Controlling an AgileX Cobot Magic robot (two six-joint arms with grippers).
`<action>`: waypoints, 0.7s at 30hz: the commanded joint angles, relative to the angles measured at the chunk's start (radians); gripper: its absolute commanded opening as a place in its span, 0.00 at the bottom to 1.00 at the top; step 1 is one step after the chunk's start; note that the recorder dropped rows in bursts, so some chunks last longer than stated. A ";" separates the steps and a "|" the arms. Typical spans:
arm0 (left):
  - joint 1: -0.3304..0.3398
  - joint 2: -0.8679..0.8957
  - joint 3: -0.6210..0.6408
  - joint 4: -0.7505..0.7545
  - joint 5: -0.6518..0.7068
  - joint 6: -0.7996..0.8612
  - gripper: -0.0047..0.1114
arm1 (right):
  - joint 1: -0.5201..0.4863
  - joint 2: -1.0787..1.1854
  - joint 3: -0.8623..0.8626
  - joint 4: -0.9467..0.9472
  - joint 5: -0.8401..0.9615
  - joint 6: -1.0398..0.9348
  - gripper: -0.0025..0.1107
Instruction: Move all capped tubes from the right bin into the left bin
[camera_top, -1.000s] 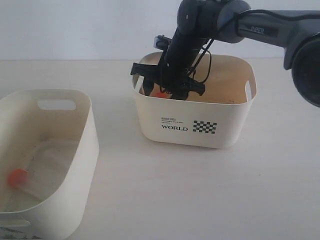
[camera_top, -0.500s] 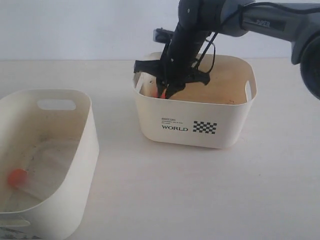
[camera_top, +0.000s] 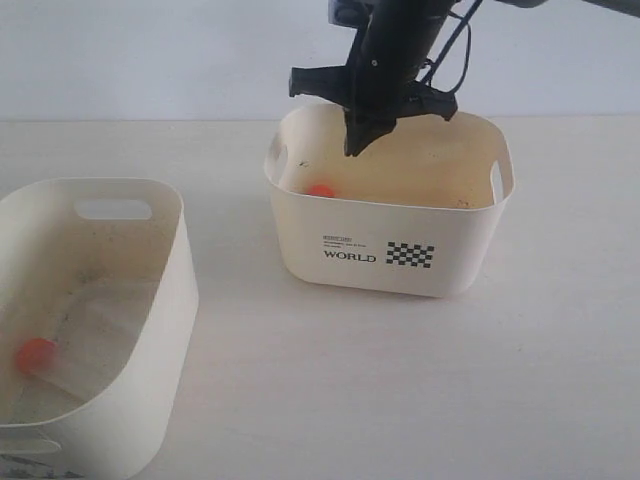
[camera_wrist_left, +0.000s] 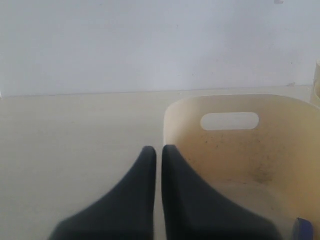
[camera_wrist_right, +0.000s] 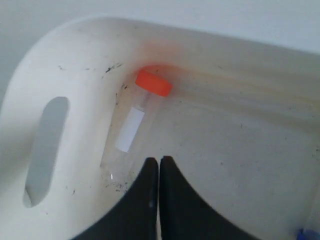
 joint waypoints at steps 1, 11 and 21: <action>0.000 0.000 -0.004 0.002 0.000 -0.010 0.08 | -0.087 -0.047 0.095 0.086 -0.010 -0.069 0.02; 0.000 0.000 -0.004 0.002 0.000 -0.010 0.08 | -0.038 -0.071 0.320 0.400 -0.395 -0.321 0.02; 0.000 0.000 -0.004 0.002 0.000 -0.010 0.08 | 0.007 -0.037 0.324 0.383 -0.427 -0.306 0.19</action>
